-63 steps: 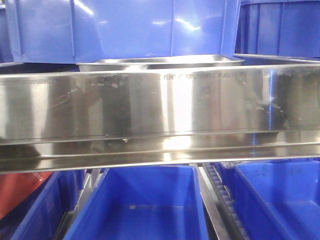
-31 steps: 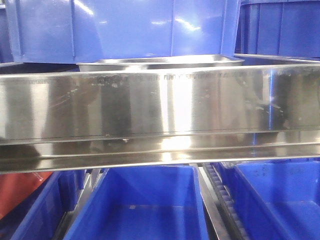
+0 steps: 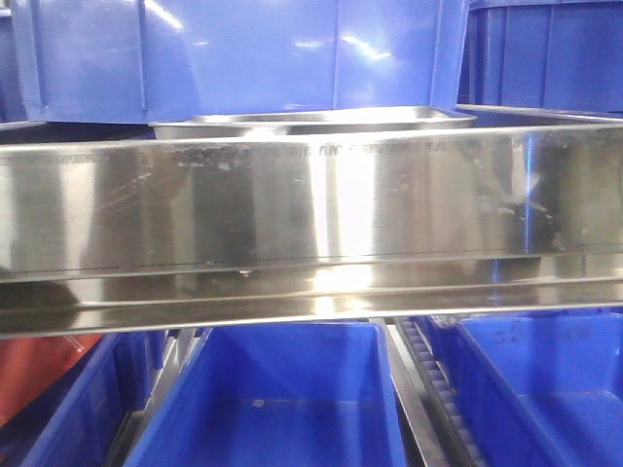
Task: Stack silver trays without gaps
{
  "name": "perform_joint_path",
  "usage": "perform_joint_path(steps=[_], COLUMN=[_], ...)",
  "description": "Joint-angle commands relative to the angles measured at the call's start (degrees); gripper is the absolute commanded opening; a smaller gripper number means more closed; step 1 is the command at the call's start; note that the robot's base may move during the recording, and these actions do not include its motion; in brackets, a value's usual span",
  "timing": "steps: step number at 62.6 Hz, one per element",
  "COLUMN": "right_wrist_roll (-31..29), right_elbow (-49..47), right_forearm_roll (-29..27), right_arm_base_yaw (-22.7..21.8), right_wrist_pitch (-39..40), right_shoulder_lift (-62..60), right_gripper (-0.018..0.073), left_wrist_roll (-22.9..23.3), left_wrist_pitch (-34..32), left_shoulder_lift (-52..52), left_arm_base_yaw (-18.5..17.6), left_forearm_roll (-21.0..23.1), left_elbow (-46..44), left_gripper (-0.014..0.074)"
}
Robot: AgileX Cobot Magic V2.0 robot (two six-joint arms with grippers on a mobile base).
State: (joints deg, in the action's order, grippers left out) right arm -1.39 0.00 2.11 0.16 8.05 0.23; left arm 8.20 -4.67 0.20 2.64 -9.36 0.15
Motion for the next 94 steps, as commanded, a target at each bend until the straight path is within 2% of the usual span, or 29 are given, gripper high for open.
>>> perform_joint_path(steps=[1,35,43,50,57,63,74,80,84,87,94], right_wrist_roll=[0.10,0.10,0.10,0.10,0.50,3.53,13.67,13.95,14.86,14.88,14.88], right_elbow=[0.00,0.00,0.00,0.00,0.00,0.00,0.00,0.00,-1.46,-4.43,-11.32], right_forearm_roll=[0.07,0.07,-1.38,-2.11,-2.11,-2.11,-1.76,-1.76,-1.76,-2.11,-1.76], right_arm_base_yaw=[0.06,0.06,0.06,0.06,0.06,0.06,0.06,0.06,0.06,0.06,0.06], right_wrist_pitch=[5.39,6.75,6.36,7.55,12.35,16.03,15.91,12.54,5.53,-1.68,-14.08], right_shoulder_lift=[-0.23,-0.23,-0.23,-0.23,-0.23,-0.23,-0.23,-0.23,-0.23,-0.23,-0.23], right_gripper=[-0.0080,-0.0080,-0.0080,-0.0080,-0.0080,-0.0080,-0.0080,-0.0080,-0.0080,-0.0080,-0.0080], left_wrist_roll=[-0.11,-0.11,-0.11,-0.11,-0.11,-0.11,-0.11,-0.11,-0.11,-0.11,-0.11], left_wrist_pitch=[-0.62,-1.89,-7.31,-6.76,-6.64,-6.52,-10.48,-13.73,-12.20,-8.31,4.27], left_shoulder_lift=[-0.20,-0.20,-0.20,-0.20,-0.20,-0.20,-0.20,-0.20,-0.20,-0.20,-0.20], left_arm_base_yaw=[-0.37,-0.37,-0.37,-0.37,-0.37,-0.37,-0.37,-0.37,-0.37,-0.37,-0.37], left_forearm_roll=[-0.06,0.15,2.94,4.30,4.93,4.92,4.92,6.33,10.07,12.08,12.20], left_elbow=[-0.15,-0.15,-0.15,-0.15,-0.15,-0.15,-0.15,-0.15,-1.06,-2.98,-8.70], left_gripper=[0.0004,0.0004,0.0004,0.0004,0.0004,0.0004,0.0004,0.0004,0.0004,0.0004,0.0004])
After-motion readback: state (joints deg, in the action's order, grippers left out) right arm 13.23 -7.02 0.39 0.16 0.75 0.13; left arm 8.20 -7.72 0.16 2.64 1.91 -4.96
